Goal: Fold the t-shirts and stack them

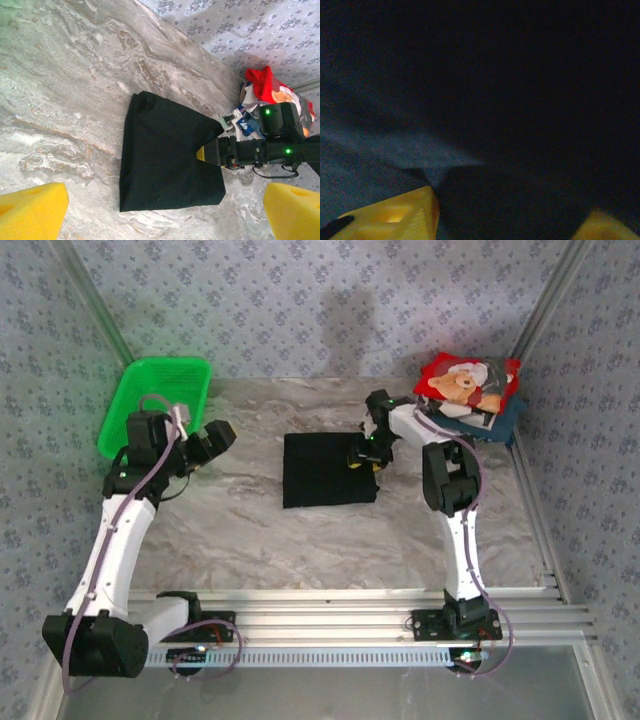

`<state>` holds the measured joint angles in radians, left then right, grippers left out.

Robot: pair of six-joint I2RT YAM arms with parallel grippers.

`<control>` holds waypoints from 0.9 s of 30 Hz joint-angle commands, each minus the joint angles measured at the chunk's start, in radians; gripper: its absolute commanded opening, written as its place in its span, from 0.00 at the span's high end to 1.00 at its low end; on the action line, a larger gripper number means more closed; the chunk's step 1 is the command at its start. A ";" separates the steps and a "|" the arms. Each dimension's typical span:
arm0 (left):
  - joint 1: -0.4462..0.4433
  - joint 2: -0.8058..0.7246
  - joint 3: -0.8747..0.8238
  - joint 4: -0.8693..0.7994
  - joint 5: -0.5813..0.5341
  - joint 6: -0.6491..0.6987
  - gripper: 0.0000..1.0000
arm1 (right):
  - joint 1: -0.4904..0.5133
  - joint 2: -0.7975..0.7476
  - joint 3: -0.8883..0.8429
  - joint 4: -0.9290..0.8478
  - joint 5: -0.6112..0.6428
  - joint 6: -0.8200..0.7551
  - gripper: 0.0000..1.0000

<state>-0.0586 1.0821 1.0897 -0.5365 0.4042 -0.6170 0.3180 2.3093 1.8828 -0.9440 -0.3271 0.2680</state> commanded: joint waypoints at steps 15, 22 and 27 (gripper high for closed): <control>0.009 0.008 0.001 0.016 0.001 0.042 0.00 | 0.028 -0.151 0.355 -0.083 0.383 -0.098 1.00; 0.009 0.054 0.000 0.062 0.007 0.032 0.00 | 0.009 -0.103 0.569 -0.121 0.554 -0.298 1.00; 0.009 0.073 -0.016 0.082 0.007 0.026 0.00 | -0.025 -0.071 0.683 -0.092 0.564 -0.398 1.00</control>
<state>-0.0559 1.1503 1.0733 -0.4942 0.3965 -0.5945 0.3149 2.2200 2.4939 -1.0355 0.1806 -0.0235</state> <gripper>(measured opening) 0.994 0.092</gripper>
